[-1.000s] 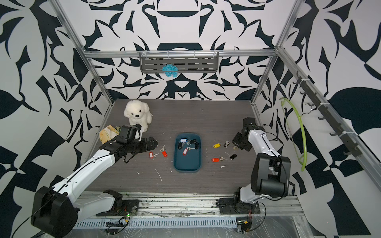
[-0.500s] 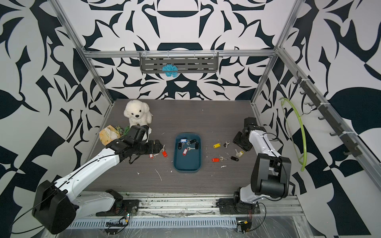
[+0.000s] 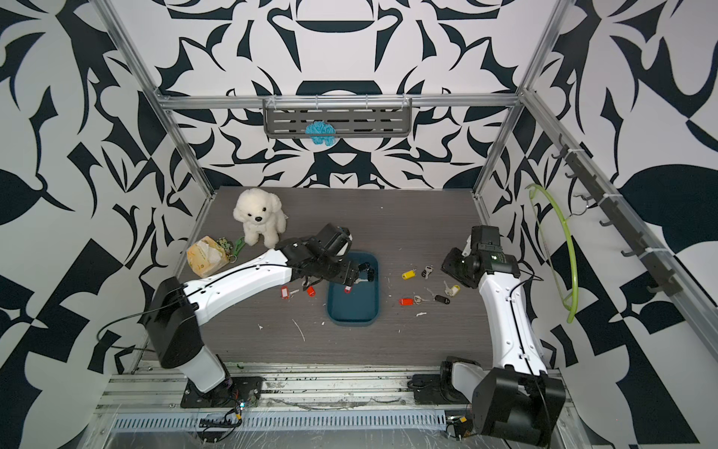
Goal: Take the keys out of the storage box
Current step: Pick up the key from the storage box.
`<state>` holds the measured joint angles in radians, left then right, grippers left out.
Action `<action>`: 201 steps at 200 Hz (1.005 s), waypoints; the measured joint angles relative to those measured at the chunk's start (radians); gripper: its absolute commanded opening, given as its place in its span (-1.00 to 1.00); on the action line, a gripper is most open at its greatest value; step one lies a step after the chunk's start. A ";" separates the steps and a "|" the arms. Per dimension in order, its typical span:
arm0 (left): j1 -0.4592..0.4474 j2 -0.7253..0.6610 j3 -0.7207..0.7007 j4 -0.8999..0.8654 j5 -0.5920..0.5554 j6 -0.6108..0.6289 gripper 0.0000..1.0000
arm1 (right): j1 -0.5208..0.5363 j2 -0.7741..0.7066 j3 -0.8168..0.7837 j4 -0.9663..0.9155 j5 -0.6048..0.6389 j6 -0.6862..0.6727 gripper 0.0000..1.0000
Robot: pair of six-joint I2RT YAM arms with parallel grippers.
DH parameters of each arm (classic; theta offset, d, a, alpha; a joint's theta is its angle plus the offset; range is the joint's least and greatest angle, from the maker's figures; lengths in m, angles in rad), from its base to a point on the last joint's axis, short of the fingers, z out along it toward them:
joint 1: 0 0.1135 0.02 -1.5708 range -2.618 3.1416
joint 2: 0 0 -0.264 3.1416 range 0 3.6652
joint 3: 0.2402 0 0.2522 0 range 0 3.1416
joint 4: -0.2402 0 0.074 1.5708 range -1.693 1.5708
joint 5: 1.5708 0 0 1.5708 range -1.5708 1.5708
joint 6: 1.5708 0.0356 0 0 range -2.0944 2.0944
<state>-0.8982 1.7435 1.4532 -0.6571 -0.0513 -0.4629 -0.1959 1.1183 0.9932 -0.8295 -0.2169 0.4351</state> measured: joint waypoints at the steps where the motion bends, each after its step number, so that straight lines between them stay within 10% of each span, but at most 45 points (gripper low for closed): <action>1: 0.000 0.004 0.003 -0.001 0.000 0.002 0.37 | 0.000 0.000 -0.001 0.000 -0.001 -0.001 -0.10; 48: 0.002 0.187 0.134 -0.093 0.002 0.193 -0.01 | 0.000 -0.012 -0.045 -0.029 -0.015 -0.026 -0.11; 201: 0.070 0.373 0.233 -0.146 0.052 0.425 0.02 | 0.000 -0.027 -0.100 -0.026 -0.034 -0.039 -0.12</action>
<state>-0.8284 2.1166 1.6863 -0.8032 0.0006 -0.0380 -0.1959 1.0916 0.8936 -0.8558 -0.2512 0.3962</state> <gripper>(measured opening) 0.514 0.442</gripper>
